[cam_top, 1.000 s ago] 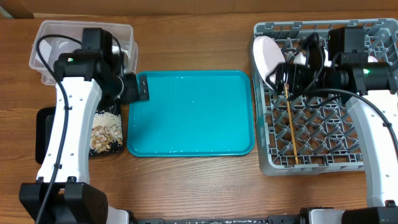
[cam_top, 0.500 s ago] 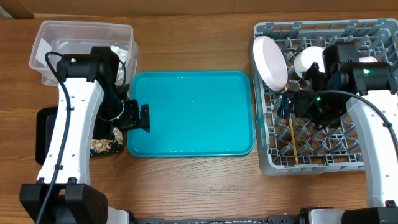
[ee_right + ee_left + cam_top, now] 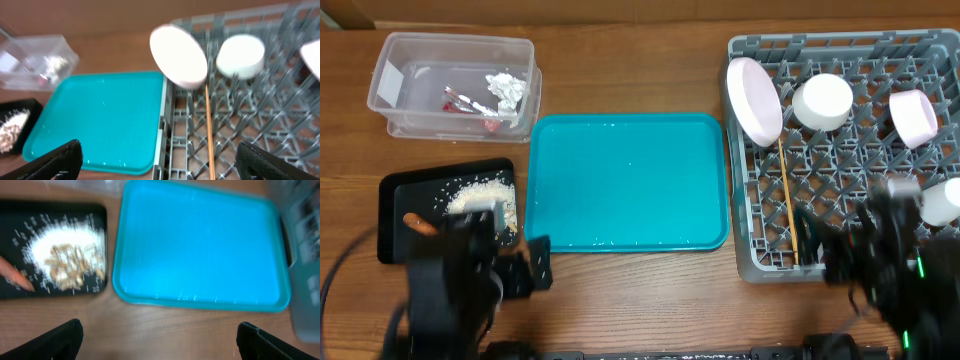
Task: Sort waste into correct bins and load items into the dishwasher
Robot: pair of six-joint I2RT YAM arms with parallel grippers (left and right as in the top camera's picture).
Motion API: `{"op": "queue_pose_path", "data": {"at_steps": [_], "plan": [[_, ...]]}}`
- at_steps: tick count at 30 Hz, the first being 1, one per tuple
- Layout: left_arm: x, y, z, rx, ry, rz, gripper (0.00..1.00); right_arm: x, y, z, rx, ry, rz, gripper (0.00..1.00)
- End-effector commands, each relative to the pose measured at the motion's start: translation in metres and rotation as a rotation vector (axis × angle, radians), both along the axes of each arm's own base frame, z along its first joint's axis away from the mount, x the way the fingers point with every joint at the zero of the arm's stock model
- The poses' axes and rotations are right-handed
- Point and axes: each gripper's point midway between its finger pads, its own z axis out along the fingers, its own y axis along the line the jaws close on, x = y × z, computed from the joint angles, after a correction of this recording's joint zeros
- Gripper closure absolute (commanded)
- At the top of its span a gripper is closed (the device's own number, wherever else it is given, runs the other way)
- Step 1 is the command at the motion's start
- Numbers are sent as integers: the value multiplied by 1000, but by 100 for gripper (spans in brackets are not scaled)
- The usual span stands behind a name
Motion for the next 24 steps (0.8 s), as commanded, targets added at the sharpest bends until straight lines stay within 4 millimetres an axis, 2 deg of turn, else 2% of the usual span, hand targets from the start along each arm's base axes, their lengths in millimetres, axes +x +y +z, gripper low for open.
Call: {"op": "queue_pose_path", "data": {"at_steps": [1,6,14,24], "plan": [[-19,6,12,0,-144,43,0,-26,-3,3,-3,-79,-16,0],[-31,8,29,2,-263,52,0,-50,-3,5,-2,-123,-16,0],[-33,6,26,-6,-251,46,0,-61,-4,-20,-4,-9,-16,0],[-33,6,26,-6,-251,46,0,-62,-4,-20,-4,-7,-16,0]]}}
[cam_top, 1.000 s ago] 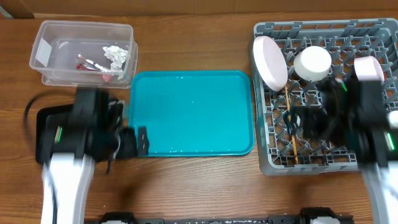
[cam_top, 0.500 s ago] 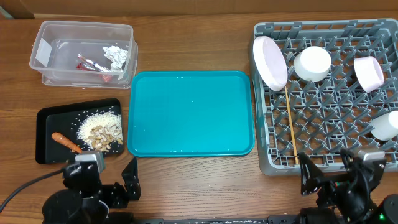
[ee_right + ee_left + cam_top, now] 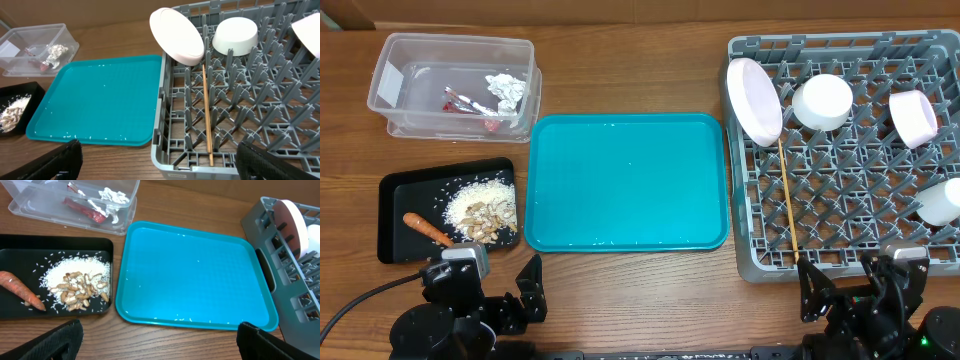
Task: Sort waste into correct bins and load items into the dishwasher
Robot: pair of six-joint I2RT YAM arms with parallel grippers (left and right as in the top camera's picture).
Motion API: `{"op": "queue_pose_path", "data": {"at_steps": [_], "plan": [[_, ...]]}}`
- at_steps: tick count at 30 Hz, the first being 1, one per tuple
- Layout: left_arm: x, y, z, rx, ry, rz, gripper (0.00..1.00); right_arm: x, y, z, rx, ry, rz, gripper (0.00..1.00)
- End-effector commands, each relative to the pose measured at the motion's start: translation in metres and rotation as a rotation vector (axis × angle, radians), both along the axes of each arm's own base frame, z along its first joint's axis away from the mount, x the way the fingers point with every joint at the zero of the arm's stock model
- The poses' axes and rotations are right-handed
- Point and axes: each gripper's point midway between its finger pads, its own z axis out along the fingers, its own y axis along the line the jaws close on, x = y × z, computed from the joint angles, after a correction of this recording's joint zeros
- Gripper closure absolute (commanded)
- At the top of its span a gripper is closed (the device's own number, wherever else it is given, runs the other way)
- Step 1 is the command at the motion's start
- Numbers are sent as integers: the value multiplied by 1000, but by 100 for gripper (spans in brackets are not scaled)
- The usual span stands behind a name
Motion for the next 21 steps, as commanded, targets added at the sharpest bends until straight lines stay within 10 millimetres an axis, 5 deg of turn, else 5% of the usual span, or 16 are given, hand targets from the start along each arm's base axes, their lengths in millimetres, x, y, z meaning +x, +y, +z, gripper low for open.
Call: {"op": "queue_pose_path", "data": {"at_steps": [1,11,21], "plan": [[0,2,-4,-8,10,17,0,1,-1,0,0,-3,-7,0],[0,2,-4,-8,10,17,0,5,-6,0,-21,-19,-29,0],[0,2,-4,-8,10,17,0,47,-1,-30,-11,-210,-3,0]]}}
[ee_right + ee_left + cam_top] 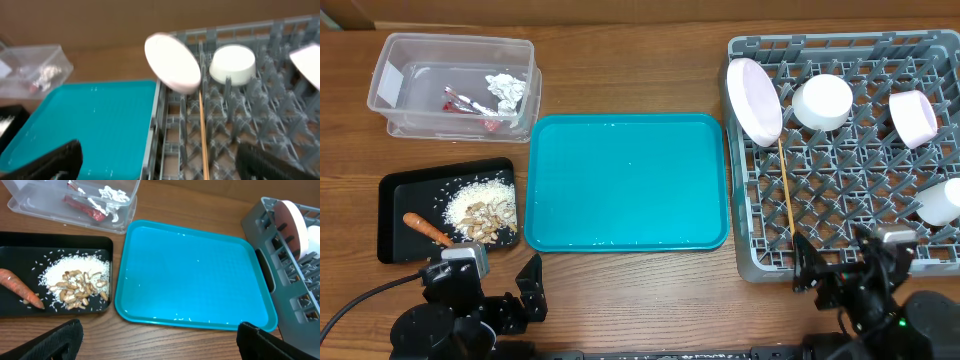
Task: Sort waste into correct bins and load items into the dishwasher
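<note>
The teal tray [627, 181] lies mid-table, bare but for a few rice grains. A clear bin [453, 85] at the back left holds crumpled wrappers. The black tray [395, 210] carries rice, nuts [80, 284] and a carrot [20, 292]. The grey dish rack [850, 160] on the right holds a pink plate [753, 98], a white bowl [822, 101], two cups and a chopstick [786, 200]. My left gripper [160, 347] is open and empty at the front edge, below the black tray. My right gripper [160, 165] is open and empty by the rack's front edge.
Bare wooden table shows between the teal tray and the front edge. A cable runs from the left arm off the left side. The rack's front wall stands just ahead of the right gripper.
The right gripper has shifted slightly toward the rack's front edge, and its view is now blurred and aimed higher. The left gripper and every object are where they were.
Both arms were first farther over the table, blurred: the left at the black tray's front right, the right over the rack's front right. Then both were back at the front edge, open and empty. Only the right has shifted since.
</note>
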Robot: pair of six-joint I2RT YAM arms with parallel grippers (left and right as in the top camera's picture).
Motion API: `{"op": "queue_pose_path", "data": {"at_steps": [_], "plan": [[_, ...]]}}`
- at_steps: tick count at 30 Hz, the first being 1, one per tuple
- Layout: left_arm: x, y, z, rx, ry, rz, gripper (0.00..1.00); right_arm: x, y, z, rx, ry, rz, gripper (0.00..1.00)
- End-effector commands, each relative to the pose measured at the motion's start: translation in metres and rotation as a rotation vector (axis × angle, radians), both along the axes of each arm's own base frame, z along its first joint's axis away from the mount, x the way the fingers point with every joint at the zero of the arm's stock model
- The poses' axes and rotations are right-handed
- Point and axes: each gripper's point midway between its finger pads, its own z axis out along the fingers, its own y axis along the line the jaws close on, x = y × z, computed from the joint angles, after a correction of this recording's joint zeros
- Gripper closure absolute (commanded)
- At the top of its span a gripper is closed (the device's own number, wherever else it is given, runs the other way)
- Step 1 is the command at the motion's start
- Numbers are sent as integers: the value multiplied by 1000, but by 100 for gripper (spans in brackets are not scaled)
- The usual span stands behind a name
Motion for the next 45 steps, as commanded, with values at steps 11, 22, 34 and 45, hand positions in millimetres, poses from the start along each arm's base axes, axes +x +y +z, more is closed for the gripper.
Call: {"op": "queue_pose_path", "data": {"at_steps": [11,22,34,45], "plan": [[0,2,-2,1,5,11,0,42,13,-42,9,-309,64,0],[0,2,-2,1,5,11,0,67,6,-72,-26,-432,19,0],[0,2,-2,1,5,11,0,68,0,-89,-185,-389,15,0],[0,2,-2,2,6,13,0,68,0,-89,-185,-389,15,0]]}}
